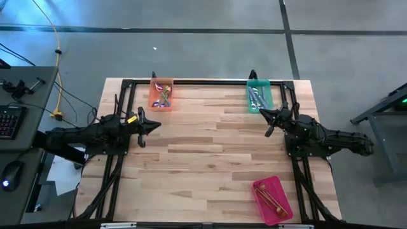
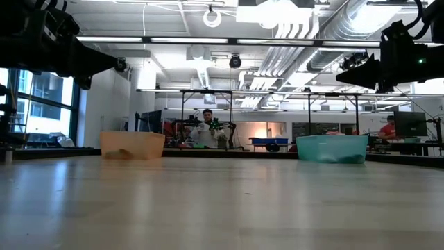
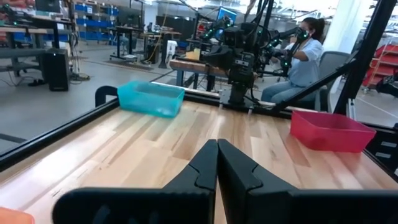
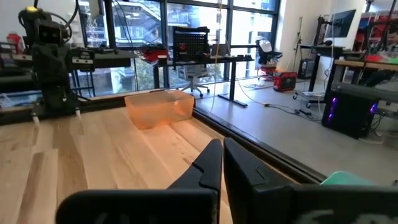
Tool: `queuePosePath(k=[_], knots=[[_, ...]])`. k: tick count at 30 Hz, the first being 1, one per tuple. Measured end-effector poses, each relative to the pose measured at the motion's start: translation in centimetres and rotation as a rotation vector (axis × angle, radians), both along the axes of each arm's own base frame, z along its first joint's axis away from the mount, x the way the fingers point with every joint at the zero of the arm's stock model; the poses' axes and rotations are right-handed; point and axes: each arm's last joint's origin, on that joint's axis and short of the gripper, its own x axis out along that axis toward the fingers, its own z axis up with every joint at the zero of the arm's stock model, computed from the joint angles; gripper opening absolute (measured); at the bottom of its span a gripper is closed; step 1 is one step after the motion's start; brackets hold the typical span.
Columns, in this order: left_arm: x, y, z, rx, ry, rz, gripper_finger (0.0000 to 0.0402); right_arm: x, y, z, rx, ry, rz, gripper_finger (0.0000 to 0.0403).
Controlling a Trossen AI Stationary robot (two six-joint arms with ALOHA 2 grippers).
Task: Sort silverware by color (type)
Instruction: Return to Home Position
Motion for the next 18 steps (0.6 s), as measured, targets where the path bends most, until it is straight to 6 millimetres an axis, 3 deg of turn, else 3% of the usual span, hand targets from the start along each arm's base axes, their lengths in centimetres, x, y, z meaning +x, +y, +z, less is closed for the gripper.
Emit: queuePosePath(k=[18], knots=[[0.0, 0.02, 0.01, 0.026, 0.004, 0.005, 0.0001, 0.01, 0.02, 0.0, 0.044, -0.028, 0.009, 0.0]])
